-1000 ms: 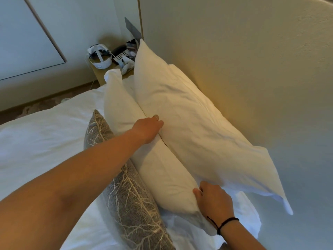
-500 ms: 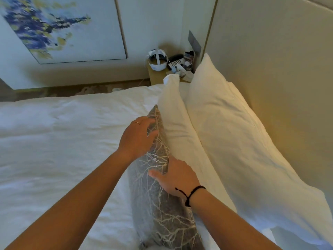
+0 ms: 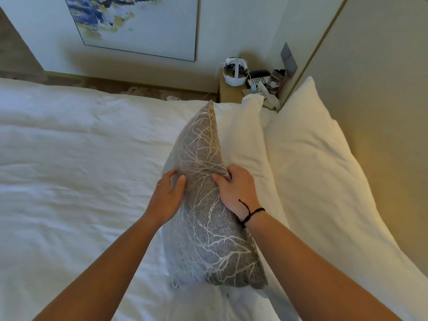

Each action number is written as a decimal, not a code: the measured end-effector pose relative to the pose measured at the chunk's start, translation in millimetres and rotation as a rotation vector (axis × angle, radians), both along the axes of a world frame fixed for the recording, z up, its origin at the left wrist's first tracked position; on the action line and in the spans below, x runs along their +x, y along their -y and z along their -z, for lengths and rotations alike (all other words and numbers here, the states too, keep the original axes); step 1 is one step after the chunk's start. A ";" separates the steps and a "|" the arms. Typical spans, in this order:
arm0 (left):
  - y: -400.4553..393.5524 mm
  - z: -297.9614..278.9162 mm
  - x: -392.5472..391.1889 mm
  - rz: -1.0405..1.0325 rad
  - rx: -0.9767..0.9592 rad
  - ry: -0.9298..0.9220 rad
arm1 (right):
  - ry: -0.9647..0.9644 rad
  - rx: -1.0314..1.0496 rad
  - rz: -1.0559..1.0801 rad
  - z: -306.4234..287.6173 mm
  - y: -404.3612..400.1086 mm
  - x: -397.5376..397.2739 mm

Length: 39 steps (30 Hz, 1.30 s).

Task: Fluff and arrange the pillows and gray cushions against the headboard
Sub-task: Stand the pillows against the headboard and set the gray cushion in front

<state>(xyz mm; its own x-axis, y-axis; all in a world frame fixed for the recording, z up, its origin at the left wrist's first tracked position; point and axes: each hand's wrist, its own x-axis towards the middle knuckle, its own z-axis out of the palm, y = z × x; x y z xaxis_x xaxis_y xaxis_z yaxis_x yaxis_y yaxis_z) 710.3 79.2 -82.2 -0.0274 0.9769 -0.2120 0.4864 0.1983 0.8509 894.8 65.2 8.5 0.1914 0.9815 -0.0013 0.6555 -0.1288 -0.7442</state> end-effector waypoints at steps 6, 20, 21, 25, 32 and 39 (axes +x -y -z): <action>-10.4 32.1 -3.5 0.085 -0.199 0.098 | -0.131 -0.347 0.126 43.9 -23.6 13.3; -31.5 40.5 127.8 0.135 -0.416 0.386 | 0.146 -0.056 0.248 28.2 -26.3 114.1; -33.6 38.0 141.1 0.151 -0.405 0.382 | 0.147 -0.040 0.268 24.3 -25.3 125.9; -38.6 42.0 160.3 0.185 -0.399 0.293 | 0.153 -0.097 0.262 24.3 -29.9 149.1; -30.0 58.7 140.9 0.083 -0.420 0.011 | 0.210 -0.265 0.153 45.8 -29.8 117.6; -5.4 7.8 149.5 0.202 0.013 -0.074 | 0.161 -0.264 0.024 18.7 31.9 142.3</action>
